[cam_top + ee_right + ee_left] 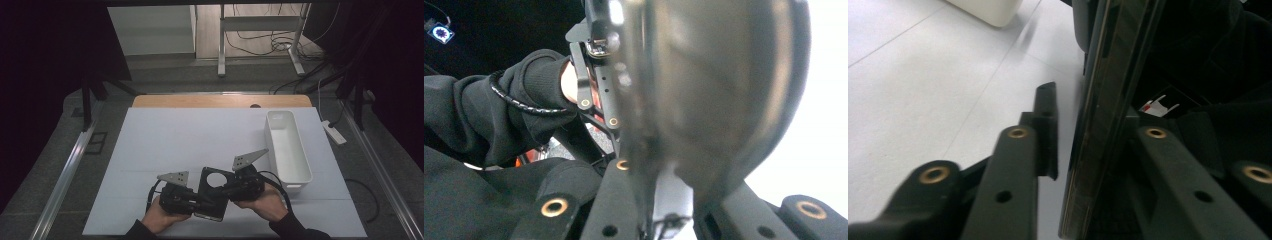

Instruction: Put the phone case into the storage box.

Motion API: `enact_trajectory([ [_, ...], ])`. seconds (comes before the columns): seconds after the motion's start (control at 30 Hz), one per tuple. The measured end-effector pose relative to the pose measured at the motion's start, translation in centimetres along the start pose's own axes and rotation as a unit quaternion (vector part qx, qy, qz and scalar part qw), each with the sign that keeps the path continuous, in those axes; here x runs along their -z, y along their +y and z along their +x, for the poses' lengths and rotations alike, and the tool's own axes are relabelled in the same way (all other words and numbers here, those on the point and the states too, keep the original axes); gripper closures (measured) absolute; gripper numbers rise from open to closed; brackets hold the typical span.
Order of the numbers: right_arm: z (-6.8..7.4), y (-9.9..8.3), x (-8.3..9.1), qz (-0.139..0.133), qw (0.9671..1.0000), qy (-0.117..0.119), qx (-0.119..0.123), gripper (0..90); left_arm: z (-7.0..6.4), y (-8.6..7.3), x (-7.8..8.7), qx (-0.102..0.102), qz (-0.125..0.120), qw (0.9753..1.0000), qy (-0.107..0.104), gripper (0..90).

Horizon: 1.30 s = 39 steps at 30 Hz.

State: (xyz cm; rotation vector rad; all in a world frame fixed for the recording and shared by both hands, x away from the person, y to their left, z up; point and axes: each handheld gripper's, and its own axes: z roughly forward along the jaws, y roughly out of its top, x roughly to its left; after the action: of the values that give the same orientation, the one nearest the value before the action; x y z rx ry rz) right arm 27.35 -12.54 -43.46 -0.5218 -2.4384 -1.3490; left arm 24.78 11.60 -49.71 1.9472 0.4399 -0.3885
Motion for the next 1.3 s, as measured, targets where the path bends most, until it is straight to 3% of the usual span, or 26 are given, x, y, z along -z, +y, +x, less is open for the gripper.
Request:
enact_trajectory([
  [0.27,-0.3,-0.1,-0.1,0.003,0.9999,0.017,0.003,84.6,0.0,0.0,-0.1,-0.004,0.008,0.9997,-0.021,83.6],
  [0.5,-0.5,-0.2,-0.1,0.004,0.9998,0.018,0.001,81.8,-0.1,0.1,-0.1,-0.015,0.014,0.9997,-0.009,84.5],
  [0.8,-0.6,-0.1,0.2,-0.002,0.9993,-0.037,0.004,54.6,-0.2,0.2,0.0,-0.007,0.027,0.9994,0.02,84.6],
  [1.0,-0.6,0.0,0.2,-0.003,0.9974,-0.071,0.008,41.5,-0.2,0.2,0.0,0.0,0.032,0.999,0.031,84.6],
  [1.3,-0.7,0.1,0.9,-0.025,0.9915,-0.128,0.006,18.2,-0.2,0.2,0.4,0.016,0.034,0.9977,0.056,84.5],
])
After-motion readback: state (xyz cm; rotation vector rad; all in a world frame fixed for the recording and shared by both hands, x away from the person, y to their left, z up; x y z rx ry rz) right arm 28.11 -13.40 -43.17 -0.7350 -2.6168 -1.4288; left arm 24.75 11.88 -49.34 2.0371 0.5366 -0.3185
